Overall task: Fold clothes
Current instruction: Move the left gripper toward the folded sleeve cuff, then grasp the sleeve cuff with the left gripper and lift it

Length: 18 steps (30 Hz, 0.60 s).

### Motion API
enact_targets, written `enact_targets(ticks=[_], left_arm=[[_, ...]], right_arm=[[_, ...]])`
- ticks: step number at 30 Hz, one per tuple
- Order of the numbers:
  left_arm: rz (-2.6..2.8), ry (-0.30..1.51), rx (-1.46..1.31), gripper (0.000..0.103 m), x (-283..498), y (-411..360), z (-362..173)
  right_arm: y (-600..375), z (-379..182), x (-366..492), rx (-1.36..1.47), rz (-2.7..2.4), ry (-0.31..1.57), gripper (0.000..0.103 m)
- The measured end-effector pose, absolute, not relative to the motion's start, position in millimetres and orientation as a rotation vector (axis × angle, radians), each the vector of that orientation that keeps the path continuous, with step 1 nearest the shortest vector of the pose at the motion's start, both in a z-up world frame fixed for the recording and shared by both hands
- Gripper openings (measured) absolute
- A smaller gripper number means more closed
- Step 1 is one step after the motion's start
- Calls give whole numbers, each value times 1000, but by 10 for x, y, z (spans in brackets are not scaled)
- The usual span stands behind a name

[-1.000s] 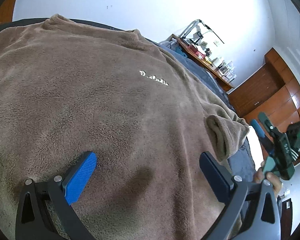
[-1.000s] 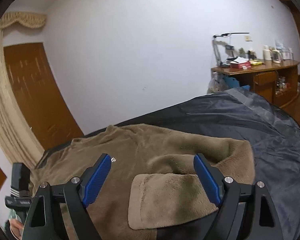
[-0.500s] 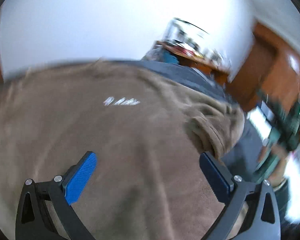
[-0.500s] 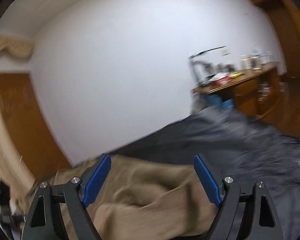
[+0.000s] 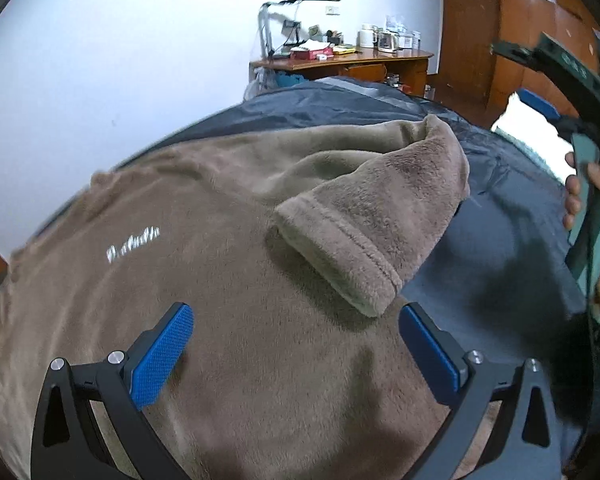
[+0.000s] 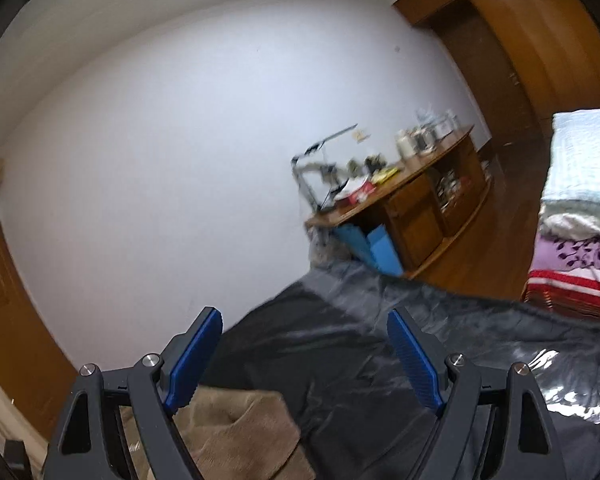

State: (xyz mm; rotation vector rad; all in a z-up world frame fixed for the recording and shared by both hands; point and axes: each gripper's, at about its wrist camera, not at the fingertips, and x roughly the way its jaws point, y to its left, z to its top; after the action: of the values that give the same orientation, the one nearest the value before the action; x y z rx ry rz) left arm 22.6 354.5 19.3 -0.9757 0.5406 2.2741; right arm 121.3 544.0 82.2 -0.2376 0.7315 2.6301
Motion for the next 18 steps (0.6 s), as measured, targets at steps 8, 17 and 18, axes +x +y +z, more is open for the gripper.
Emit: enact_targets(ticks=[8,17,18], left_arm=[[2162,880,-830,103,471,3994,87],[2141,853,-917,79,182,4197,-15],[2135,816,-948,68,131,4179,-16]], right_arm=[[5204,760,976,-375,2739,649,87],[5202,725,954,-388,2743,684,87],[5180,735,952,-391,2751,673,87]])
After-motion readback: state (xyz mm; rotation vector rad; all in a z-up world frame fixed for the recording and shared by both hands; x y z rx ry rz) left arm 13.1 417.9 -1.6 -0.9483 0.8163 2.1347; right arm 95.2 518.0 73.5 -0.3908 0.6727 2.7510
